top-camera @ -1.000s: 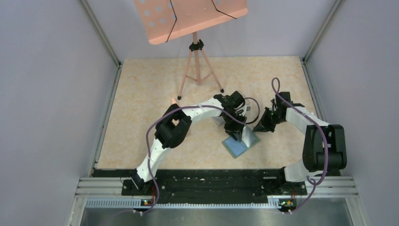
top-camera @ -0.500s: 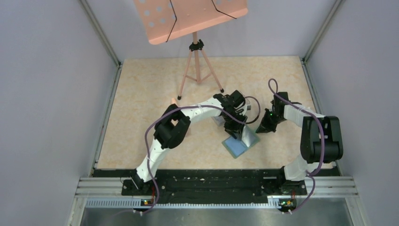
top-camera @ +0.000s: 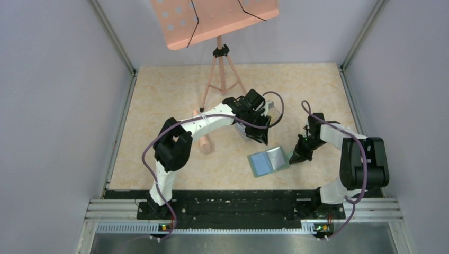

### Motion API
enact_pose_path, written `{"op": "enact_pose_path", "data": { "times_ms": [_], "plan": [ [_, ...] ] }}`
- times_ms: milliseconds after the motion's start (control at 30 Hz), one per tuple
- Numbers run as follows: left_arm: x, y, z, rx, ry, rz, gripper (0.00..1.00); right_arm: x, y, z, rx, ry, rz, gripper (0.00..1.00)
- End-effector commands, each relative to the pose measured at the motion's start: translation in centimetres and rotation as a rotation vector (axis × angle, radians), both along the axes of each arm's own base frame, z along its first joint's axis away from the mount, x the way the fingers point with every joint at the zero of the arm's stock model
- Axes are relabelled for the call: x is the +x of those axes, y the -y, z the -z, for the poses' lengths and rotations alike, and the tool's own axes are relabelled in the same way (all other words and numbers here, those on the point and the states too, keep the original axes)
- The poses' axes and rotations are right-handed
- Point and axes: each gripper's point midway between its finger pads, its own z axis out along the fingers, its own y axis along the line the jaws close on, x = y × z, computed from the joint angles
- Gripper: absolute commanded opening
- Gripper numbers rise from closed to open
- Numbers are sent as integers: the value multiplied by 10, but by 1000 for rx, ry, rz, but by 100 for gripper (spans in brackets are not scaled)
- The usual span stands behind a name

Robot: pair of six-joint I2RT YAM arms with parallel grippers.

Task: Put the credit cards into the card holder
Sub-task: Open the card holder at the center of the board, then move the storage box to the center of the board.

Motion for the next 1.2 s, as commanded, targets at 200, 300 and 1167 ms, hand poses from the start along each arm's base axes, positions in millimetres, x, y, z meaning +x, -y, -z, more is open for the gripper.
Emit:
{"op": "enact_pose_path", "data": {
  "times_ms": [200, 300, 1167],
  "plan": [
    [20, -21, -25, -89, -8, -98, 41, -25, -12, -24, 84, 0, 11, 0],
    [30, -29, -33, -129, -9, -143, 43, -13, -7, -46, 53, 71, -12, 0],
    [75, -115, -10, -232, -165, -479, 48, 224, -26, -95, 92, 412, -127, 59]
  ]
}}
